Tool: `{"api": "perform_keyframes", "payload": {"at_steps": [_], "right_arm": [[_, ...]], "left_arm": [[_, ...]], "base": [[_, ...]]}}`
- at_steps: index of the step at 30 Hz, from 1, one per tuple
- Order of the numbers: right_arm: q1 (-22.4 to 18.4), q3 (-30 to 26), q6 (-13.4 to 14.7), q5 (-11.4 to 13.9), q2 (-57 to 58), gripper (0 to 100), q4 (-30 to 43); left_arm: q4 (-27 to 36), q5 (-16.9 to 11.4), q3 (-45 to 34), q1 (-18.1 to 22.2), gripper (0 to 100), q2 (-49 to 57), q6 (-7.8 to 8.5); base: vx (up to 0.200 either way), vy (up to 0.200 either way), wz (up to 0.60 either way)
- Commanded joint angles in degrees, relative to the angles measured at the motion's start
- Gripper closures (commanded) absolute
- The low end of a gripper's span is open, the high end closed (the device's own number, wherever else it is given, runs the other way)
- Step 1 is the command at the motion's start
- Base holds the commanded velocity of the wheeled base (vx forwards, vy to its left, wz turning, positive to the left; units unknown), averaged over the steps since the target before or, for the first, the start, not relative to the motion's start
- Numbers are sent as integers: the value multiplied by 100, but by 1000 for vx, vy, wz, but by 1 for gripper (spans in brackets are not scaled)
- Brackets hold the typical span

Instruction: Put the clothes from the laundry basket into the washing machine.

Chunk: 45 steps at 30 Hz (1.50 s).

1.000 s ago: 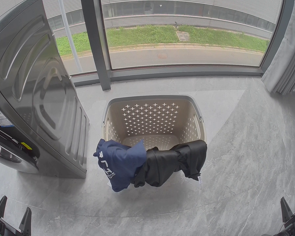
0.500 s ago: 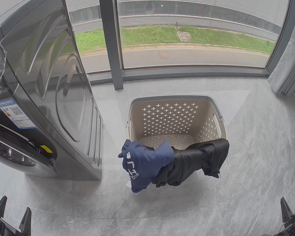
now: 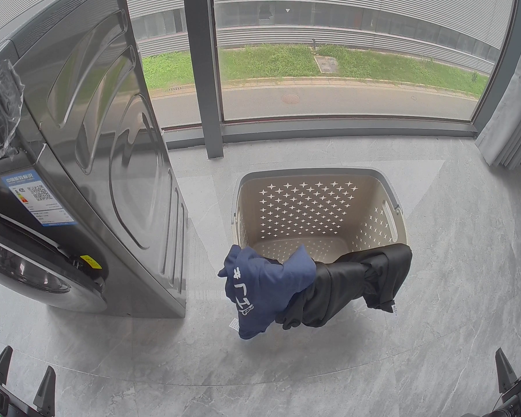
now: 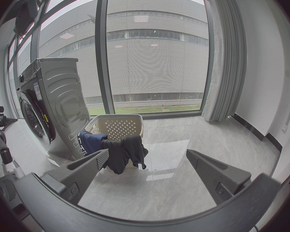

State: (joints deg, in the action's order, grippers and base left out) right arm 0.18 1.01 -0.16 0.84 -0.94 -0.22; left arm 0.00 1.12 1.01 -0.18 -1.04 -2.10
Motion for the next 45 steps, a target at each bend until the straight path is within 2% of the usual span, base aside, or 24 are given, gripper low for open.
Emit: {"api": "perform_keyframes", "payload": {"at_steps": [1,5,41,45], "right_arm": [[-1,-101,-2,4,94,0,-4],[-1,-101,-2,4,94,0,-4],[-1,-101,-2,4,94,0,-4],[-1,-101,-2,4,94,0,-4]], "left_arm": [[0,2,-92,1,0,77,-1],[0,2,-92,1,0,77,-1],[0,2,-92,1,0,77,-1],[0,2,-92,1,0,77,-1]], "base": [[0,0,0],[0,0,0],[0,200,0],[0,0,0]]}}
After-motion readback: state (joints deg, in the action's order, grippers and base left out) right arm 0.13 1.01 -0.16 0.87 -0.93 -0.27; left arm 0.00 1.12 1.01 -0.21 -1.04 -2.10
